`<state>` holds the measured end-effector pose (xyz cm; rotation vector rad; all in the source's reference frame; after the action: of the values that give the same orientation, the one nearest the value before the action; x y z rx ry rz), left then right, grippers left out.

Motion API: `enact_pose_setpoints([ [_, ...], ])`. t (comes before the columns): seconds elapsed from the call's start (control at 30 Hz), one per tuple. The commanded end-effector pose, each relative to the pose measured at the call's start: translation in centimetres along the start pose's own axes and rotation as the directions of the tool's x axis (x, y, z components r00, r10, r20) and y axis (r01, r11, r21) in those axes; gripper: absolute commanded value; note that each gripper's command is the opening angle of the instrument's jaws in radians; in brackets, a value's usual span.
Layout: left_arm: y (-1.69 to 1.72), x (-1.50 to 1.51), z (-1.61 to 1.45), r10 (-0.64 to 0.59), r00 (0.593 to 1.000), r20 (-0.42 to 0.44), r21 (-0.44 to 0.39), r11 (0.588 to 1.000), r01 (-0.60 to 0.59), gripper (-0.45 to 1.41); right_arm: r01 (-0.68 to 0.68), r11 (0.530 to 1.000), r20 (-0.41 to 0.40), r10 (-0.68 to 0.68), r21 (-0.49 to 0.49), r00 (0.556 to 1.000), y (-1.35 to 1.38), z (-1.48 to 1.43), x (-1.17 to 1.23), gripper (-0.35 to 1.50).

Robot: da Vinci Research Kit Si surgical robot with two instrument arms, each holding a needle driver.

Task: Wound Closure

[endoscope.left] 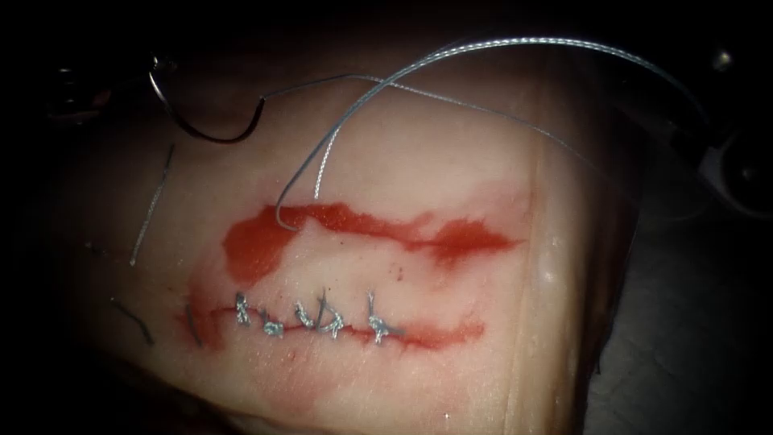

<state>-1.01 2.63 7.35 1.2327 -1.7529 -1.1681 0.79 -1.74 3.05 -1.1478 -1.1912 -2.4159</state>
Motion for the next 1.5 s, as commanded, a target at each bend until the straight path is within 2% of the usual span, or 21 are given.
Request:
enact_pose_setpoints([
  [0.03, 0.07, -0.01, 0.03, -0.005, 1.000, 0.000, 0.001, 1.000, 0.005, -0.45, -0.033, 0.999, 0.021, 0.033, -0.016, 0.999, 0.03, -0.16, -0.02, 1.31],
  [0.13, 0.08, -0.01, 0.04, -0.003, 1.000, 0.001, 0.001, 1.000, 0.003, -0.45, -0.063, 0.997, 0.032, 0.065, -0.037, 0.997, 0.06, -0.42, 0.00, 1.26],
  [0.3, 0.08, 0.00, 0.04, -0.002, 1.000, 0.001, 0.000, 1.000, 0.002, -0.45, -0.130, 0.990, -0.014, 0.130, -0.049, 0.991, 0.25, -0.77, -0.01, 1.15],
  [0.4, 0.09, -0.01, 0.04, -0.002, 1.000, 0.001, 0.000, 1.000, 0.002, -0.45, -0.190, 0.980, 0.010, 0.191, -0.066, 0.982, 0.41, -0.91, -0.10, 1.09],
  [0.47, 0.09, -0.01, 0.04, -0.003, 1.000, 0.001, 0.000, 1.000, 0.003, -0.45, -0.282, 0.956, 0.047, 0.287, -0.084, 0.957, 0.52, -0.96, -0.20, 1.04],
  [0.6, 0.08, -0.01, 0.03, -0.004, 1.000, 0.000, 0.001, 1.000, 0.004, -0.45, -0.389, 0.910, 0.146, 0.408, -0.144, 0.901, 0.68, -0.97, -0.41, 1.15],
  [0.73, 0.07, -0.02, 0.03, -0.005, 1.000, 0.000, 0.001, 1.000, 0.005, -0.45, -0.394, 0.901, 0.206, 0.426, -0.180, 0.881, 0.80, -0.94, -0.59, 1.30],
  [0.8, 0.07, -0.02, 0.03, -0.005, 1.000, 0.000, 0.001, 1.000, 0.005, -0.45, -0.432, 0.885, 0.194, 0.460, -0.173, 0.866, 0.89, -0.85, -0.69, 1.15],
  [0.83, 0.07, -0.02, 0.03, -0.005, 1.000, 0.000, 0.001, 1.000, 0.005, -0.45, -0.443, 0.882, 0.182, 0.467, -0.162, 0.865, 0.94, -0.80, -0.73, 1.23],
  [0.87, 0.07, -0.02, 0.03, -0.005, 1.000, 0.000, 0.001, 1.000, 0.005, -0.45, -0.451, 0.882, 0.156, 0.469, -0.138, 0.869, 1.01, -0.70, -0.79, 1.15],
  [0.9, 0.07, -0.02, 0.03, -0.005, 1.000, 0.000, 0.001, 1.000, 0.005, -0.45, -0.474, 0.869, 0.135, 0.491, -0.140, 0.861, 1.07, -0.61, -0.83, 1.15],
  [0.93, 0.07, -0.02, 0.03, -0.005, 1.000, 0.000, 0.001, 1.000, 0.005, -0.45, -0.485, 0.854, 0.107, 0.509, -0.186, 0.854, 1.13, -0.51, -0.86, 1.20],
  [0.97, 0.07, -0.02, 0.03, -0.005, 1.000, 0.000, 0.001, 1.000, 0.005, -0.45, -0.516, 0.817, 0.058, 0.547, -0.258, 0.835, 1.22, -0.36, -0.89, 1.28],
  [1.03, 0.07, -0.02, 0.03, -0.006, 1.000, 0.000, 0.001, 1.000, 0.006, -0.45, -0.534, 0.771, -0.024, 0.562, -0.346, 0.827, 1.36, -0.14, -0.89, 1.30],
  [1.1, 0.07, -0.03, 0.03, -0.007, 1.000, 0.000, 0.002, 1.000, 0.007, -0.45, -0.593, 0.696, -0.108, 0.608, -0.406, 0.787, 1.51, 0.15, -0.82, 1.31],
  [1.13, 0.06, -0.03, 0.03, -0.007, 1.000, 0.000, 0.002, 1.000, 0.007, -0.45, -0.596, 0.687, -0.124, 0.606, -0.415, 0.786, 1.57, 0.27, -0.77, 1.31],
  [1.23, 0.05, -0.04, 0.03, -0.009, 1.000, -0.001, 0.002, 1.000, 0.009, -0.45, -0.595, 0.714, -0.137, 0.591, -0.368, 0.795, 1.77, 0.66, -0.55, 1.20],
  [1.33, 0.04, -0.04, 0.03, -0.010, 1.000, 0.000, 0.002, 1.000, 0.010, -0.45, -0.595, 0.714, -0.061, 0.620, -0.369, 0.782, 1.96, 0.98, -0.32, 1.06],
  [1.37, 0.05, -0.04, 0.03, -0.010, 1.000, 0.000, 0.002, 1.000, 0.010, -0.45, -0.594, 0.701, -0.046, 0.631, -0.394, 0.775, 2.02, 1.06, -0.26, 1.04],
  [1.43, 0.05, -0.04, 0.03, -0.010, 1.000, 0.000, 0.002, 1.000, 0.010, -0.45, -0.632, 0.608, -0.047, 0.702, -0.479, 0.711, 2.14, 1.22, -0.14, 1.03],
  [1.5, 0.05, -0.04, 0.03, -0.010, 1.000, 0.000, 0.002, 1.000, 0.010, -0.45, -0.630, 0.568, -0.050, 0.721, -0.531, 0.692, 2.23, 1.33, -0.07, 1.01],
])
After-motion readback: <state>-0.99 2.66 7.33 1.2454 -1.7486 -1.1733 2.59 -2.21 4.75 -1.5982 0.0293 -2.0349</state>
